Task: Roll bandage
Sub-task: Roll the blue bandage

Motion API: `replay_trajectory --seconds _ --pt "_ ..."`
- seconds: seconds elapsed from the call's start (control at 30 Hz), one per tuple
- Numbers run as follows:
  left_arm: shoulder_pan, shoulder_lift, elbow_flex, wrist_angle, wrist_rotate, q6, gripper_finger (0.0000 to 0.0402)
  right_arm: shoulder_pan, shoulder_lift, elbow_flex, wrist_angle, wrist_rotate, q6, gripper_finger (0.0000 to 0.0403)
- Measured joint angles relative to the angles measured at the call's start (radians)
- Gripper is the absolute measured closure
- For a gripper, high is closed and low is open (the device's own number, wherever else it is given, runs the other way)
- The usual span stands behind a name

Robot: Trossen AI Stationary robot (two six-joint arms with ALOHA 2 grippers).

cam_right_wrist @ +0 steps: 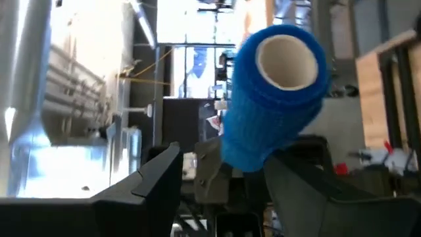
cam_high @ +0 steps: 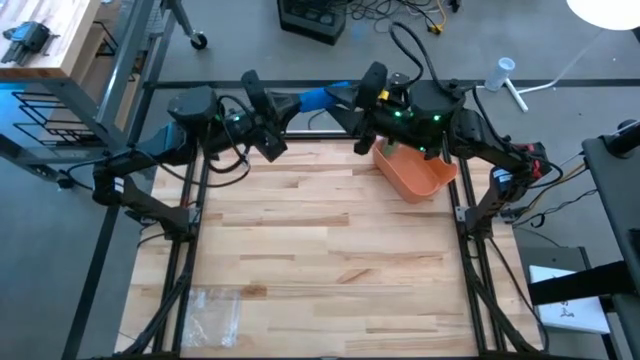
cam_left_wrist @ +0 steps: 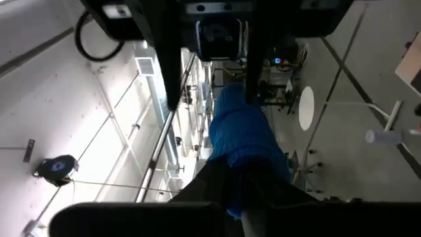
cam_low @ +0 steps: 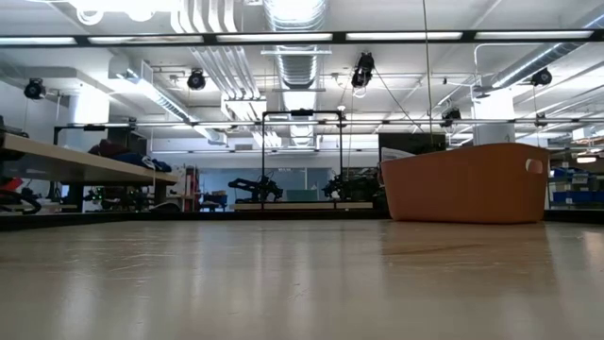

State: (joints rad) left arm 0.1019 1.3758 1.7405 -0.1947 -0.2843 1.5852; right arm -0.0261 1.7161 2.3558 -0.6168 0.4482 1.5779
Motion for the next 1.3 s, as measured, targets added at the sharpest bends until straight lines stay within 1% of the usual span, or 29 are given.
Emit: replay_trajectory --seconds 0.1,0.37,0.43,0.53,0.63,0.73,0.83,0.9,0.97,1.03,1.1,1.2,1.27,1.3 --pt "-0.012 -0.002 0.0 -0.003 -0.003 0.012 0.0393 0.0 0.0 0.0 -0.029 0.0 0.083 0.0202" --pt "-0.023 -0.002 -0.009 -0.07 -0.013 -0.033 0.0393 -0.009 -0.001 -0.001 -0.044 -0.01 0.089 0.0203" --pt "-0.023 -0.001 -0.011 -0.07 -0.013 -0.096 0.0393 -0.009 -0.005 -0.001 -0.047 -0.033 0.06 0.0203" --pt "-0.022 -0.002 -0.011 -0.077 0.025 -0.335 0.0393 -0.011 -0.011 -0.001 -0.059 -0.088 -0.094 0.0203" --pt "-0.016 -0.004 -0.011 -0.103 0.109 -0.636 0.0393 -0.007 -0.015 0.0 -0.059 -0.125 -0.319 0.0203" --pt "0.004 -0.002 -0.014 -0.156 0.197 -0.898 0.0393 0.003 -0.018 0.0 -0.063 -0.127 -0.479 0.0203" --pt "0.008 0.006 -0.033 -0.167 0.305 -1.157 0.0393 0.004 -0.019 0.0 -0.067 -0.128 -0.607 0.0204" --pt "0.007 0.007 -0.066 -0.177 0.438 -1.312 0.0393 0.002 -0.022 0.0 -0.044 -0.109 -0.705 0.0204" --pt "0.004 0.015 -0.093 -0.147 0.559 -1.462 0.0393 -0.003 -0.027 0.001 -0.052 -0.112 -0.786 0.0204" --pt "0.012 0.016 -0.121 -0.123 0.655 -1.63 0.0393 -0.001 -0.029 0.002 -0.052 -0.121 -0.846 0.0204" --pt "0.033 0.012 -0.15 -0.045 0.705 -1.781 0.0393 0.002 -0.03 0.002 -0.059 -0.155 -0.904 0.0204" --pt "0.062 0.009 -0.21 -0.002 0.816 -1.991 0.0393 0.009 -0.041 0.0 -0.056 -0.188 -1.011 0.0204" --pt "0.082 0.014 -0.266 0.055 0.859 -2.084 0.0393 0.025 -0.065 -0.001 -0.055 -0.186 -1.105 0.0204" --pt "0.094 0.012 -0.292 0.09 0.858 -2.109 0.0393 0.035 -0.083 0.0 -0.051 -0.187 -1.154 0.0204"
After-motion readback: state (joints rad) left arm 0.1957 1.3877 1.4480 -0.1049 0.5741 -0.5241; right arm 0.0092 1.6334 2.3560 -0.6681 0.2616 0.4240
